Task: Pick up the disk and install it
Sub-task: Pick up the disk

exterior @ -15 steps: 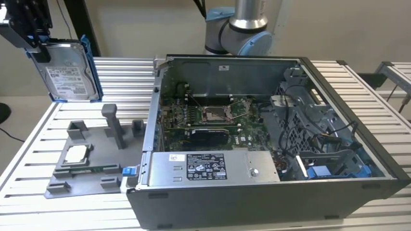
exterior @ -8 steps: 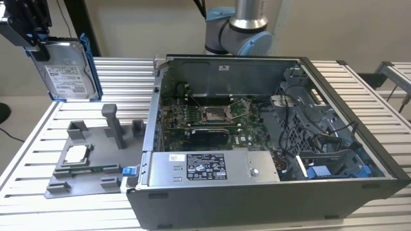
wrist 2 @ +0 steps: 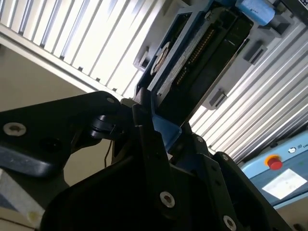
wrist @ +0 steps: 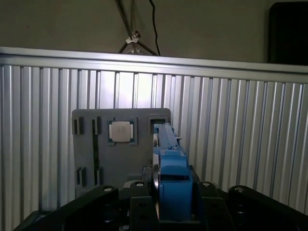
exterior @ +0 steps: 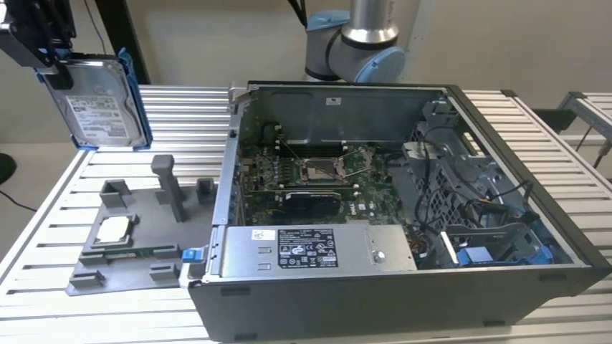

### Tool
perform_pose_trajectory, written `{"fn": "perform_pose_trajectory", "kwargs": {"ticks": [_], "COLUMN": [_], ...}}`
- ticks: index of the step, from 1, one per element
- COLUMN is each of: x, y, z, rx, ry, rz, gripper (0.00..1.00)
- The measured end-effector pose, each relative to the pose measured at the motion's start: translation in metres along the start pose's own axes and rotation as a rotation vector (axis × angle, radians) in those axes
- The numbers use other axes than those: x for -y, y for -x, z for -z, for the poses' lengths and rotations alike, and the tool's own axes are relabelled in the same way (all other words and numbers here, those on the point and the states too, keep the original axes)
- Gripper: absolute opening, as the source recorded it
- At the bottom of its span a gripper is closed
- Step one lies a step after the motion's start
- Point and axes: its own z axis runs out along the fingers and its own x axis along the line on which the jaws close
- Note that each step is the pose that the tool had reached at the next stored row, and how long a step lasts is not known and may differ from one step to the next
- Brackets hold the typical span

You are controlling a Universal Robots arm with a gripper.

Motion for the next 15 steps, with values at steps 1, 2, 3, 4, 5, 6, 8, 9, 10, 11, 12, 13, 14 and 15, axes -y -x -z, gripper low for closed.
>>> {"fn": "perform_pose_trajectory", "kwargs": {"ticks": [1,2,3,4,5,6,8,9,10,11,12,13,14,15], "x": [0.0,0.0,-0.0001,-0.0001,-0.0001,-0.0001,-0.0002,-0.0002,-0.0002,-0.0002,-0.0002,-0.0002,-0.0002,-0.0002], "y": [0.0001,0.0002,0.0002,0.0002,0.0003,0.0003,0.0004,0.0004,0.0005,0.0005,0.0005,0.0005,0.0005,0.0006], "z": [0.0019,0.0045,0.0072,0.0096,0.0117,0.0134,0.0164,0.0178,0.019,0.0201,0.0212,0.0221,0.0229,0.0237], "rx": [-0.0001,-0.0001,0.0,0.0,0.0,0.0,0.0,0.0,0.0,0.0001,0.0,0.0001,0.0,0.0], "ry": [0.0002,0.0002,-0.0002,0.0,0.0,-0.0001,-0.0001,0.0,-0.0001,-0.0001,-0.0001,-0.0001,-0.0001,-0.0001], "rz": [0.0,0.0,0.0,0.0,0.0,0.0,0.0,0.0,0.0,0.0,0.0,0.0,0.0,0.0], "gripper": [0.0,0.0,0.0,0.0,0.0,0.0,0.0,0.0,0.0,0.0,0.0,0.0,0.0,0.0]}}
